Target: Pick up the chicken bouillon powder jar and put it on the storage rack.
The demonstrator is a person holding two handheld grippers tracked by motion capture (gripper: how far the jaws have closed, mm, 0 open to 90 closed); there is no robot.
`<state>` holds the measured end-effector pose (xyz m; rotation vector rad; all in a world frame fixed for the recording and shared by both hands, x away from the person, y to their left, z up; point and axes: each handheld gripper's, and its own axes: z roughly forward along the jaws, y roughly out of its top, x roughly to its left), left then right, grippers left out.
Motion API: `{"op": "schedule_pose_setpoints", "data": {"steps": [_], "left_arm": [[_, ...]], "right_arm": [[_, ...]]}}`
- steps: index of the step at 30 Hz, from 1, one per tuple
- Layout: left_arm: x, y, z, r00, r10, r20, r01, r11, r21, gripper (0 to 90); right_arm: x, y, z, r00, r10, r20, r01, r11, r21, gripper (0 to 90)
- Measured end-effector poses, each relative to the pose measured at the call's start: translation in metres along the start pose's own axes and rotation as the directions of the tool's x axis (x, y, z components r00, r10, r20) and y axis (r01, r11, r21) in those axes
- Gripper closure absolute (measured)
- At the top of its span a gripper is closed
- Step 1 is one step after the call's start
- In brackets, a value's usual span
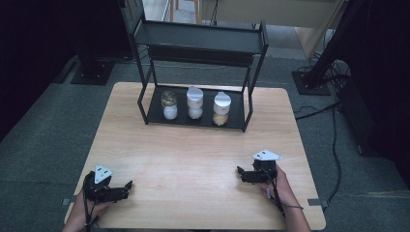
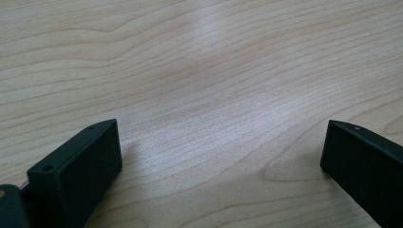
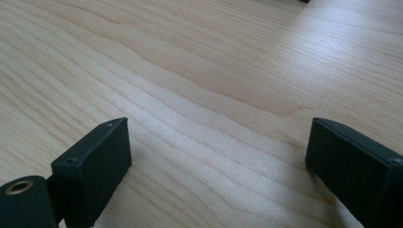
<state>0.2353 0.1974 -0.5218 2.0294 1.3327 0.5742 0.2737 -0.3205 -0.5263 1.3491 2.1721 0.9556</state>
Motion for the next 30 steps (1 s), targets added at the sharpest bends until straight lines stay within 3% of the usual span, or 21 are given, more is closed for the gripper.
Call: {"op": "schedule_pose_setpoints", "data": {"steps": [30], "left_arm": [[0.000, 0.000, 0.000, 1.0000, -0.004, -0.004, 0.004, 1.0000, 0.000, 0.0]], "right_arm": [[-0.022, -0.038, -0.040, 0.9992, 0.027, 0.030, -0.027, 1.000, 0.004, 5.6]]}}
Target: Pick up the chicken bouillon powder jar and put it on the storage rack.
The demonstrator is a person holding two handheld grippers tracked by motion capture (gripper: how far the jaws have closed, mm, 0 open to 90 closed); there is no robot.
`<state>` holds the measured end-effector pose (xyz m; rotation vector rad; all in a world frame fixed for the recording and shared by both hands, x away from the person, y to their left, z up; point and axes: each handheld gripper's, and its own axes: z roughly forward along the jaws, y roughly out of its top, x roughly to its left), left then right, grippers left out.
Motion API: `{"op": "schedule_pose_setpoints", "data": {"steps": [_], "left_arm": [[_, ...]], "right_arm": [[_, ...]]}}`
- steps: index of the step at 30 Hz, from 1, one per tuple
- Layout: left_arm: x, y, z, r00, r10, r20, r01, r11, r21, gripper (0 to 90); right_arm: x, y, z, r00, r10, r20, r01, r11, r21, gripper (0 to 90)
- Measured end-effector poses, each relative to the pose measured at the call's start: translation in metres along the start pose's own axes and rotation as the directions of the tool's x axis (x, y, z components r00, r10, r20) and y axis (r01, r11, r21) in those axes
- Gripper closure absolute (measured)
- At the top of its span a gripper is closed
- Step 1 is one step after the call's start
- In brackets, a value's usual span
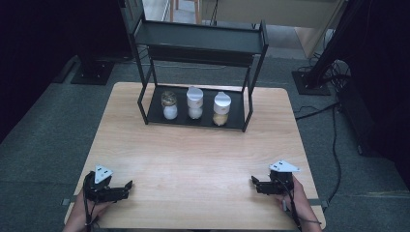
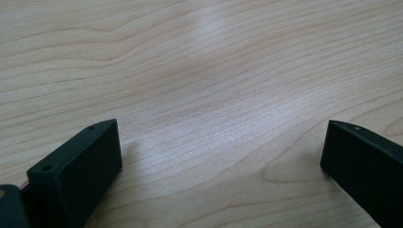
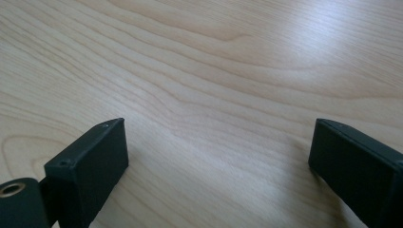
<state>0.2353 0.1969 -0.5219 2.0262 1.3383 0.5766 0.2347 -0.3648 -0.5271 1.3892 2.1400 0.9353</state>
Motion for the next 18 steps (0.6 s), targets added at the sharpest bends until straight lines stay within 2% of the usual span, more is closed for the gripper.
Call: {"op": "schedule_pose_setpoints", "data": {"steps": [18], "left_arm": [[0.000, 0.000, 0.000, 1.0000, -0.001, -0.002, 0.001, 1.0000, -0.001, 0.0]], "right_arm": [[-0.009, -0.015, -0.016, 0.9994, 0.022, 0.025, -0.022, 1.000, -0.001, 5.6]]}}
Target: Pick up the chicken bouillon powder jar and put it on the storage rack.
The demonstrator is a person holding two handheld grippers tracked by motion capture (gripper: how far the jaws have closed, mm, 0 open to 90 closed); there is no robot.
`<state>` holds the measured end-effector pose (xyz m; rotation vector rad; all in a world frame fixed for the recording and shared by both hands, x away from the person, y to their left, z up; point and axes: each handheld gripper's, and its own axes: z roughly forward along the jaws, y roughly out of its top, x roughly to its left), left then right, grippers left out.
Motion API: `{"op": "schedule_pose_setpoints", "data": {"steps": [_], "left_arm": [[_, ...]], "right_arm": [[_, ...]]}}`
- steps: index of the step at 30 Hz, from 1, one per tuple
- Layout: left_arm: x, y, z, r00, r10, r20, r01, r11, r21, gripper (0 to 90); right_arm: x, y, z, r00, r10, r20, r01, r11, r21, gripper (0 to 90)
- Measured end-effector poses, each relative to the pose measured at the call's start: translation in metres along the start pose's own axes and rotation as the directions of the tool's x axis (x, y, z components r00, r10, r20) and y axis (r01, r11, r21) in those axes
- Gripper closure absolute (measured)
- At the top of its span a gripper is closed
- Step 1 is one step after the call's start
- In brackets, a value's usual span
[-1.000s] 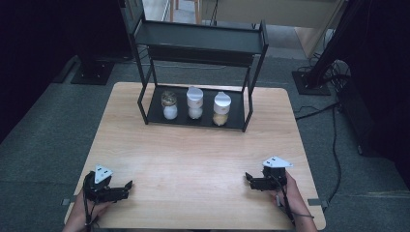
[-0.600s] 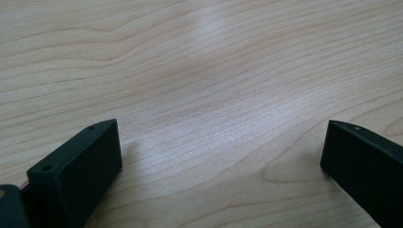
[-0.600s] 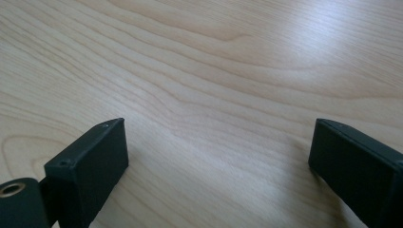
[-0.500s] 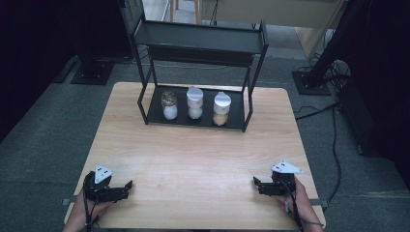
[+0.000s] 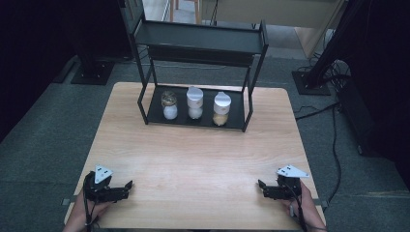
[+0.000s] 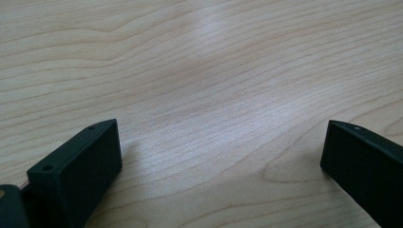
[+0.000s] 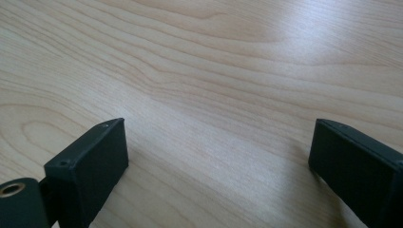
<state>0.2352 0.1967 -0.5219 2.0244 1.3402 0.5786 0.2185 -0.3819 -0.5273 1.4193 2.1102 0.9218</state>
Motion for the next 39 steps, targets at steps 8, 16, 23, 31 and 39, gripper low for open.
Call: {"op": "schedule_pose_setpoints", "data": {"steps": [8, 16, 23, 31, 39], "left_arm": [[0.000, 0.000, 0.000, 1.0000, -0.001, -0.001, 0.001, 1.0000, 0.000, 0.0], [0.000, 0.000, 0.000, 1.0000, -0.002, -0.002, 0.002, 1.0000, 0.000, 0.0], [-0.001, 0.000, 0.000, 1.0000, -0.004, -0.003, 0.004, 1.0000, 0.000, 0.0], [-0.001, 0.000, 0.000, 1.0000, -0.004, -0.003, 0.004, 1.0000, 0.000, 0.0], [-0.001, 0.000, 0.000, 1.0000, -0.004, -0.004, 0.004, 1.0000, 0.000, 0.0]], "right_arm": [[-0.004, -0.006, -0.006, 1.0000, 0.005, 0.009, -0.005, 1.000, -0.001, 5.6], [-0.007, -0.012, -0.012, 0.9997, 0.016, 0.017, -0.016, 1.000, 0.000, 5.6], [-0.011, -0.017, -0.018, 0.9994, 0.020, 0.027, -0.020, 1.000, -0.001, 5.6], [-0.016, -0.023, -0.025, 0.9986, 0.035, 0.041, -0.035, 0.999, -0.002, 5.6], [-0.024, -0.033, -0.035, 0.9964, 0.056, 0.064, -0.056, 0.998, -0.004, 5.5]]}}
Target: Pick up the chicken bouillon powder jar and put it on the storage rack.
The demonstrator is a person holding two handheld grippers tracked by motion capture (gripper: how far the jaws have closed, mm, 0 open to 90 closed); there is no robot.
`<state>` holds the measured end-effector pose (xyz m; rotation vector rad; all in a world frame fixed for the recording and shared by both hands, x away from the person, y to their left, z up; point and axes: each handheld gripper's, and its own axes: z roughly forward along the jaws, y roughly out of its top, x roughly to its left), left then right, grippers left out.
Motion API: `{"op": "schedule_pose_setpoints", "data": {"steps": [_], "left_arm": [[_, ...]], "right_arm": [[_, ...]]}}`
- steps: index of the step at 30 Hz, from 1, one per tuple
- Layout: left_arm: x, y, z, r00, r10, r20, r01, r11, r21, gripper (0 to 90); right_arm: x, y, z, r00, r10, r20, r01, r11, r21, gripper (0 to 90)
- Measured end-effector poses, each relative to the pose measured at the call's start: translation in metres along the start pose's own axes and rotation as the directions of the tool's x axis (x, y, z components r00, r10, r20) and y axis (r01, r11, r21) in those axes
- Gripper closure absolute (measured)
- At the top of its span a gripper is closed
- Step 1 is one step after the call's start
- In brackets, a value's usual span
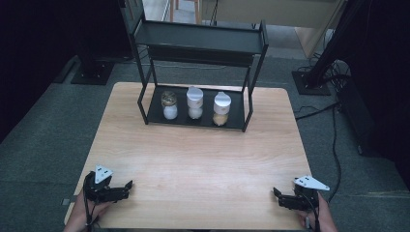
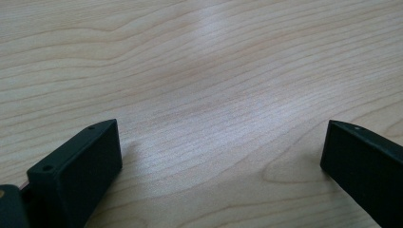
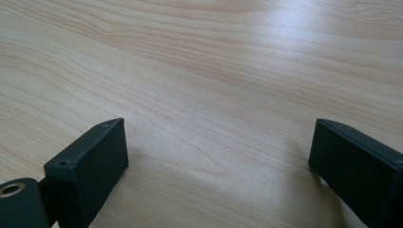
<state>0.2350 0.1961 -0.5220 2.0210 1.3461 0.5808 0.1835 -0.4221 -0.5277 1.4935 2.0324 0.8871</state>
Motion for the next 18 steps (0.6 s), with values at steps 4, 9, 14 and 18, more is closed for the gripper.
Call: {"op": "schedule_pose_setpoints", "data": {"steps": [4, 9, 14, 18], "left_arm": [[-0.0002, 0.0001, 0.0001, 1.0000, -0.001, -0.002, 0.001, 1.0000, 0.000, 0.0], [-0.0003, 0.0001, 0.0001, 1.0000, -0.003, -0.003, 0.003, 1.0000, 0.000, 0.0], [-0.0003, 0.0001, 0.0002, 1.0000, -0.003, -0.004, 0.003, 1.0000, 0.000, 0.0], [-0.0006, 0.0002, 0.0004, 1.0000, -0.007, -0.004, 0.007, 1.0000, -0.003, 0.0]], "right_arm": [[-0.0042, -0.0042, -0.0046, 0.9999, 0.007, 0.011, -0.007, 1.000, 0.001, 5.5], [-0.0061, -0.0071, -0.0077, 0.9998, 0.009, 0.018, -0.009, 1.000, -0.001, 5.5], [-0.0078, -0.0085, -0.0092, 0.9996, 0.017, 0.025, -0.016, 1.000, -0.001, 5.6], [-0.0091, -0.0084, -0.0089, 0.9993, 0.033, 0.017, -0.033, 0.999, 0.000, 5.7]]}}
